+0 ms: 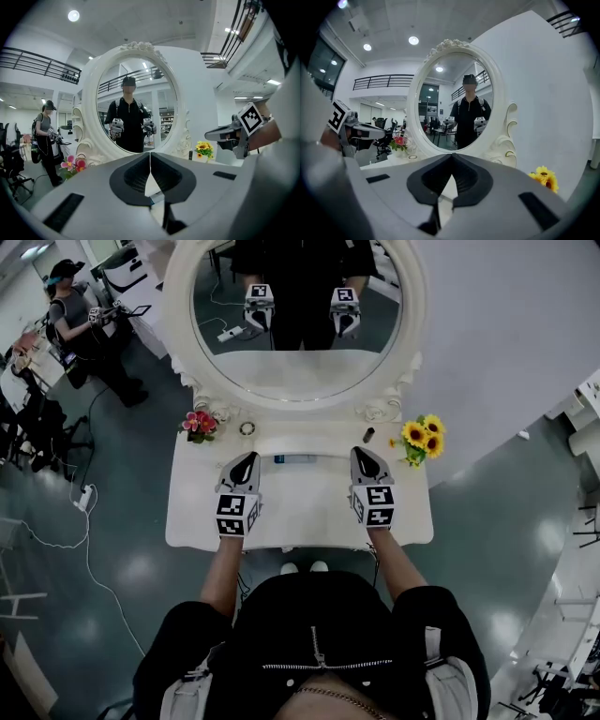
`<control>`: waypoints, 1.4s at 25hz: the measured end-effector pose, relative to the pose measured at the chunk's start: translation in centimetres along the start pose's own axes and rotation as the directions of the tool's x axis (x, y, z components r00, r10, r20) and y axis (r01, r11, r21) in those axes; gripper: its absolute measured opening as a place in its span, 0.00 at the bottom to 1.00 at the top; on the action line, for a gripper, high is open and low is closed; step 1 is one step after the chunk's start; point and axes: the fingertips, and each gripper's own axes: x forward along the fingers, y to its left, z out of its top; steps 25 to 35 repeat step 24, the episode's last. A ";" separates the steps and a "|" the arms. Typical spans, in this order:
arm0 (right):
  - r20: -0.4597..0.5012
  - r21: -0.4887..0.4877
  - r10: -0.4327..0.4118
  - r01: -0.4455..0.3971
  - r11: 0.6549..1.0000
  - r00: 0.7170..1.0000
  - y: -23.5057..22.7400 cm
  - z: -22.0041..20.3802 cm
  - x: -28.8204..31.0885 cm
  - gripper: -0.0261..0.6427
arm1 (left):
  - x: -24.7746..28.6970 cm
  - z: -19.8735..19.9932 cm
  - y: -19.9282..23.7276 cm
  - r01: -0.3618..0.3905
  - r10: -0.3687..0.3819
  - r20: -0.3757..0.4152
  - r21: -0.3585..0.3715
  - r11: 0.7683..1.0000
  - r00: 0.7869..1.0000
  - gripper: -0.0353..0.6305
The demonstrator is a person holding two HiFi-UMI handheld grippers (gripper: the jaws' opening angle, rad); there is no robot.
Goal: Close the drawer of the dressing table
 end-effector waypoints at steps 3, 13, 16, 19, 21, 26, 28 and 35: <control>0.008 -0.011 0.003 -0.002 1.000 1.000 0.1 0.2 -0.2 0.04 | 0.1 0.2 -0.2 0.004 -0.004 0.004 0.000 1.000 1.000 0.09; 0.008 -0.008 0.010 -0.010 1.000 1.000 0.2 0.3 -0.8 0.04 | 0.2 0.3 -0.7 0.012 -0.012 0.005 0.002 1.000 1.000 0.09; 0.007 -0.007 0.012 -0.012 1.000 1.000 0.1 0.1 -0.8 0.04 | 0.2 0.3 -0.9 0.013 -0.013 0.006 0.004 1.000 1.000 0.09; 0.007 -0.001 0.011 -0.011 1.000 1.000 -0.1 0.0 -1.0 0.04 | 0.2 0.3 -1.1 0.014 -0.014 0.007 0.003 1.000 1.000 0.09; 0.005 0.002 0.010 -0.010 1.000 1.000 -0.2 -0.1 -1.2 0.04 | 0.1 0.3 -1.2 0.015 -0.015 0.006 0.002 1.000 1.000 0.09; 0.001 0.004 0.008 -0.008 1.000 1.000 -0.3 -0.2 -1.3 0.04 | 0.2 0.1 -1.3 0.017 -0.017 0.003 0.000 1.000 1.000 0.09; 0.001 0.004 0.008 -0.008 1.000 1.000 -0.3 -0.2 -1.3 0.04 | 0.2 0.1 -1.3 0.017 -0.017 0.003 0.000 1.000 1.000 0.09; 0.001 0.004 0.008 -0.008 1.000 1.000 -0.3 -0.2 -1.3 0.04 | 0.2 0.1 -1.3 0.017 -0.017 0.003 0.000 1.000 1.000 0.09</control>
